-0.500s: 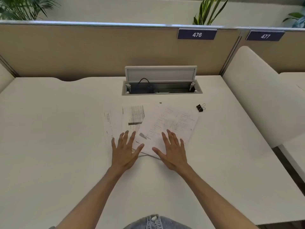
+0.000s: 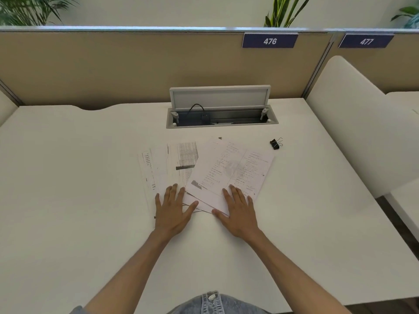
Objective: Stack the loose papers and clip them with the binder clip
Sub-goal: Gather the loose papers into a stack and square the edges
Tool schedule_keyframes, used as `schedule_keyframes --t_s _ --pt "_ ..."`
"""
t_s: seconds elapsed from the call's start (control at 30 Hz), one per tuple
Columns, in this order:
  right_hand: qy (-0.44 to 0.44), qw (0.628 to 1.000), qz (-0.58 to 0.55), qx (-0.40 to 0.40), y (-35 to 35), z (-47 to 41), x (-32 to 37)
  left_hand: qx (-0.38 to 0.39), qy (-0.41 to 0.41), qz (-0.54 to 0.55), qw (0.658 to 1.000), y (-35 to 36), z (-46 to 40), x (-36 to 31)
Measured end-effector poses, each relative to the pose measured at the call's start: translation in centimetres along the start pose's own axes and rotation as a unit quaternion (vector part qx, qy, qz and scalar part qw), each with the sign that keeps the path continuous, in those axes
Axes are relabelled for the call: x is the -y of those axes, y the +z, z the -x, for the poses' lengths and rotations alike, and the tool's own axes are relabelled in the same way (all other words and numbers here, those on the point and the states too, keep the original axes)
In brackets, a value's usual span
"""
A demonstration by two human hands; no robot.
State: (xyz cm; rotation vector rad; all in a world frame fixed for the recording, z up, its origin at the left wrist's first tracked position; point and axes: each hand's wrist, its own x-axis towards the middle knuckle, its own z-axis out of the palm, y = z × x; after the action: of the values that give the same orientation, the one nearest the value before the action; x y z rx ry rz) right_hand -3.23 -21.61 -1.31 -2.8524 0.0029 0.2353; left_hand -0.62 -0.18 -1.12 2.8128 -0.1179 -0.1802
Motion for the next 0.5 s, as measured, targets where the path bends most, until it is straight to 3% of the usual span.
schedule_keyframes --t_s 0.17,0.3,0.4,0.5 --pt "0.028 0.999 -0.017 -0.038 -0.3 0.3 -0.3 -0.007 -0.003 -0.012 1.0 -0.4 -0.5 -0.4" --pt "0.123 0.988 -0.047 -0.085 -0.7 0.6 -0.5 -0.019 -0.003 -0.02 1.0 -0.6 -1.4 -0.9" --pt "0.196 0.975 -0.071 -0.073 -0.9 0.5 -0.4 -0.016 -0.006 -0.016 1.0 -0.4 -2.1 -1.3" --pt "0.214 0.972 -0.089 -0.048 -0.8 0.2 -0.2 -0.014 -0.008 -0.014 1.0 -0.2 -2.6 -1.8"
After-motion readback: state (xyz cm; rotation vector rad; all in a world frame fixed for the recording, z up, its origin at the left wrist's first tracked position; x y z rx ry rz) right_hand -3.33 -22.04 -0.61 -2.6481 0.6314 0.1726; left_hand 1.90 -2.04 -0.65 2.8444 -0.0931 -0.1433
